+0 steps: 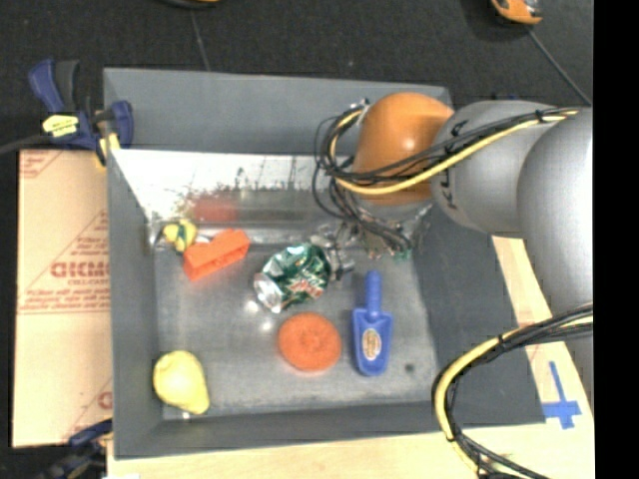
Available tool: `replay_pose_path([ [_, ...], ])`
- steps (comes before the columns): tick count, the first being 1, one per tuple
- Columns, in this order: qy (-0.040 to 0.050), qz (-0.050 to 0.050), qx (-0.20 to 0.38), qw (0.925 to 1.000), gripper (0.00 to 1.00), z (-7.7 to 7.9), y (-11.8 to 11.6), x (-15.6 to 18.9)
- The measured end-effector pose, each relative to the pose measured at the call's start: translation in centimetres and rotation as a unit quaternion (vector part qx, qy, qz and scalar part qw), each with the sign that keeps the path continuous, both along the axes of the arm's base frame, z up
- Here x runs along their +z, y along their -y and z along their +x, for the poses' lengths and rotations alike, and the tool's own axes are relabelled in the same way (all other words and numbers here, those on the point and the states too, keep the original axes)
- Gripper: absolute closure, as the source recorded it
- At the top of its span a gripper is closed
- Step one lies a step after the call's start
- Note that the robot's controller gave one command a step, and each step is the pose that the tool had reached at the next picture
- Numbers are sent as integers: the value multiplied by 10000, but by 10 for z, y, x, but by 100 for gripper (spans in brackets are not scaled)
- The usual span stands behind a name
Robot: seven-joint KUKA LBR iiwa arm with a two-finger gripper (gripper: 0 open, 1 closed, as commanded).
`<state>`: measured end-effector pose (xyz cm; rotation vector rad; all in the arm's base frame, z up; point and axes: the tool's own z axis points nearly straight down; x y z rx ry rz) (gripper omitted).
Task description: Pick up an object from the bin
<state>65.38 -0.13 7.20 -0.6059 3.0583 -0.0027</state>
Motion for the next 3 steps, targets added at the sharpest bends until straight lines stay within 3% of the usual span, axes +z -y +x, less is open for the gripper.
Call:
replay_pose_path([
  [1,-42,0,-6,10000,100,-3,0,36],
  [3,10,-4,-23,10000,100,0,1,97],
])
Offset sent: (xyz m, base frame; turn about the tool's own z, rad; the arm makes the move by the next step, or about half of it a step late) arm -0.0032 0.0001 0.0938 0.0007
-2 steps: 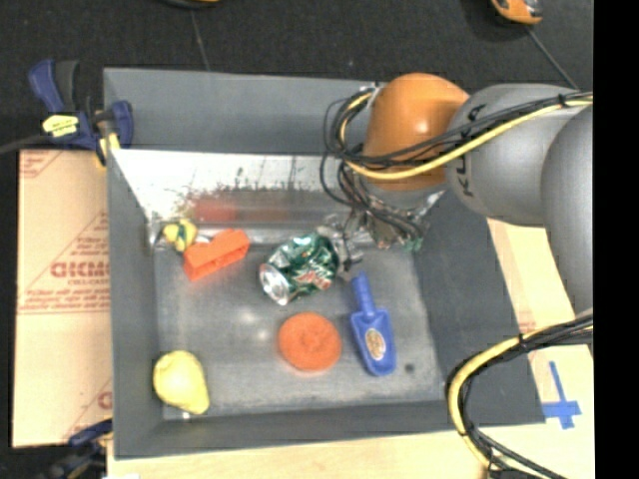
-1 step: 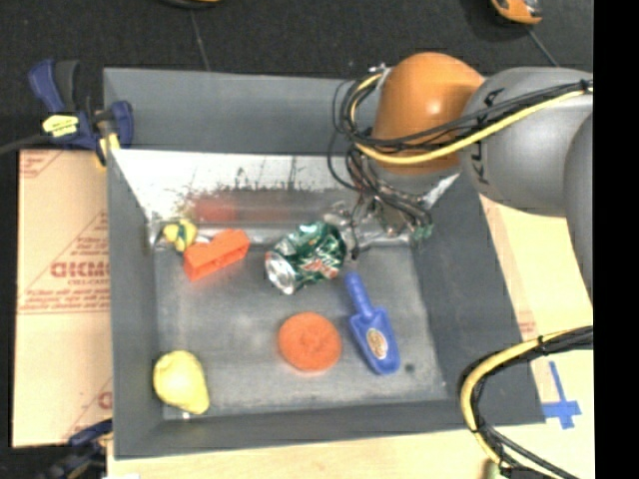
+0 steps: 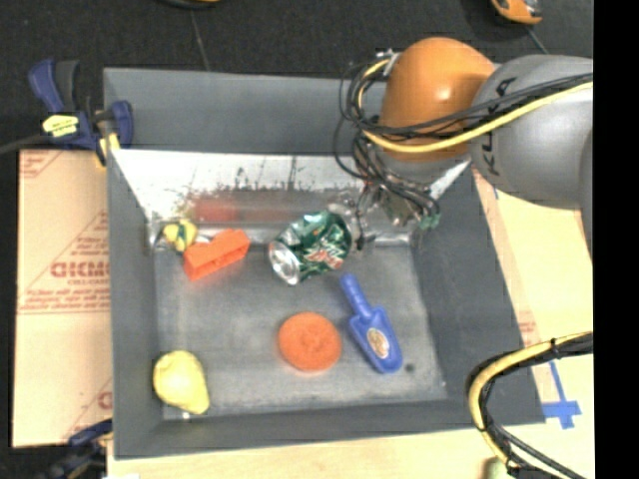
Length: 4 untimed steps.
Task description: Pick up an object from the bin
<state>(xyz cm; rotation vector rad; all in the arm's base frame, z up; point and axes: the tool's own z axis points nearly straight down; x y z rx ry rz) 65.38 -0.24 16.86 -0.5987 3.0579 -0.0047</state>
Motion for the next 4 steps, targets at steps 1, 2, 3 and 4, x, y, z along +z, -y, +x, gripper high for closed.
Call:
replay_pose_path([
  [1,9,-1,-8,10000,100,0,0,12],
  [2,-2,-2,-20,10000,100,0,1,37],
  [3,20,-4,-30,10000,100,1,1,54],
  [4,30,-5,-43,10000,100,1,2,77],
])
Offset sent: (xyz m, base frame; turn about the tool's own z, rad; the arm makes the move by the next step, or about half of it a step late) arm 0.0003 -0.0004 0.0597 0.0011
